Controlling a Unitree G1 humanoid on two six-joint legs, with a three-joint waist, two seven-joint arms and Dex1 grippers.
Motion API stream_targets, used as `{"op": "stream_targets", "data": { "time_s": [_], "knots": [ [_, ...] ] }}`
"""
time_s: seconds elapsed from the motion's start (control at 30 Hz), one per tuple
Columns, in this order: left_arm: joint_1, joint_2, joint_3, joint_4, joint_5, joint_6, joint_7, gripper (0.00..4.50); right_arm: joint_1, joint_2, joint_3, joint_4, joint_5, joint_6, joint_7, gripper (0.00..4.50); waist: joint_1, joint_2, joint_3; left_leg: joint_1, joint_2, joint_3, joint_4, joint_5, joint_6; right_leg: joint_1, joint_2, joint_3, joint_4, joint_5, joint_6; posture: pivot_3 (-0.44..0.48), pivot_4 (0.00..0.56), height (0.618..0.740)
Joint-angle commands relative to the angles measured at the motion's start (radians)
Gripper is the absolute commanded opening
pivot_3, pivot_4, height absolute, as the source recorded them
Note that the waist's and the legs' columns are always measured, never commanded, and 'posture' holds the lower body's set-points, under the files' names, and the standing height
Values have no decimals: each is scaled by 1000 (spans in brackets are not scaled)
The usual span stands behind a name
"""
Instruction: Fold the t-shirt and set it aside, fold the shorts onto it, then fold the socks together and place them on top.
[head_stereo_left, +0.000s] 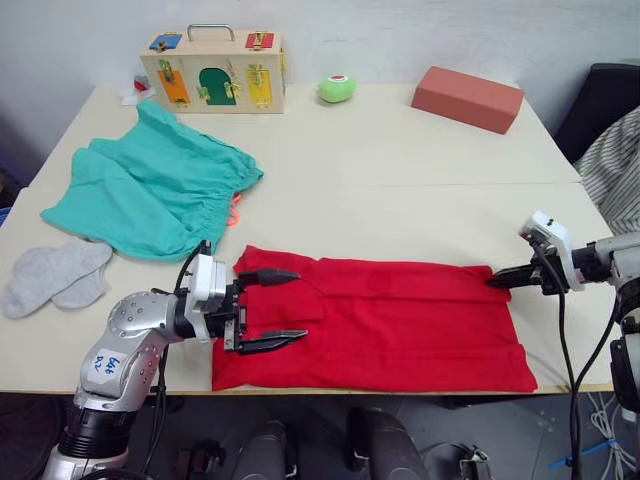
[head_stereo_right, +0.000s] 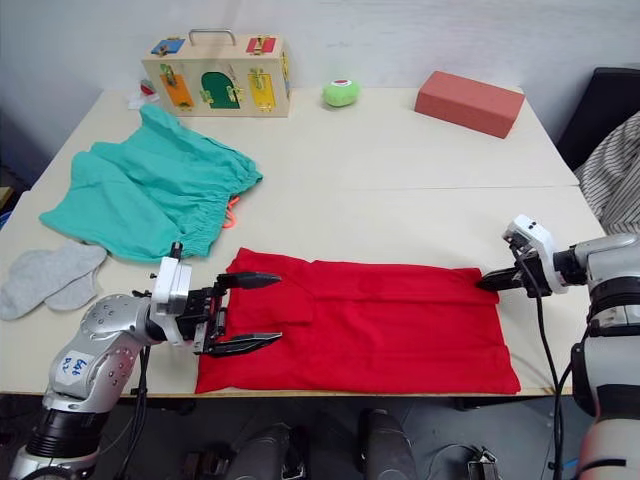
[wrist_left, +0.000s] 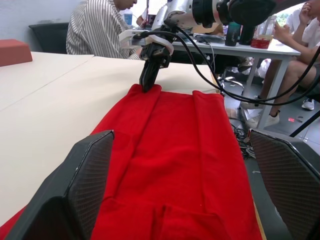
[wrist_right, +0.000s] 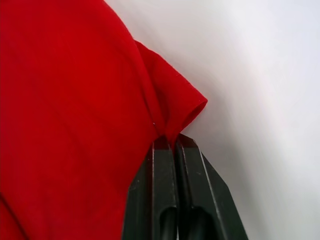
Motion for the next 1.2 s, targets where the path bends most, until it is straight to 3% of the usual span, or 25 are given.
{"op": "stream_targets", "data": {
  "time_s": [0.03,0.23,0.33,0.6,0.7,0.87,1.07,1.2],
  "knots": [
    [-6,-4,21,-2,5,-27,23,4500,-29,6,-33,21,-7,-38,-37,36,-1,0,0,0,0,0,0,0,0,0,0,0,0,0,0,0,150,740],
    [-69,-101,60,88,85,-173,162,4500,-123,43,-66,96,-73,-344,-423,36,-1,0,0,0,-1,1,0,-1,-3,-2,0,1,1,0,0,0,150,740],
    [-67,-116,59,100,98,-186,193,4500,-164,72,-65,134,-101,-425,-537,36,0,0,0,-2,0,3,-1,1,-2,-5,0,2,2,0,0,0,150,740],
    [-62,-125,66,122,111,-194,246,4500,-210,138,-93,192,-122,-468,-604,36,0,0,0,-4,0,6,0,4,-1,-8,1,5,3,0,0,0,150,740],
    [-64,-110,59,130,103,-171,232,4500,-208,140,-118,198,-113,-411,-551,728,1,0,0,-4,0,6,0,4,0,-7,1,5,3,0,0,0,150,740],
    [-99,-81,58,172,84,-165,161,4500,-200,84,-151,180,-111,-427,-522,2450,0,1,0,-4,0,6,0,4,0,-8,1,4,3,0,0,0,150,740],
    [-291,-6,10,434,150,-102,69,4500,-132,-88,-277,62,53,-146,-183,4470,12,3,2,-8,-1,3,1,4,1,-9,1,2,3,1,1,0,150,740],
    [-437,8,-40,621,205,-75,15,4500,95,-182,-323,-232,131,221,-144,4470,6,3,2,-9,-1,2,1,4,2,-8,1,1,3,1,2,0,150,740]
  ]
}}
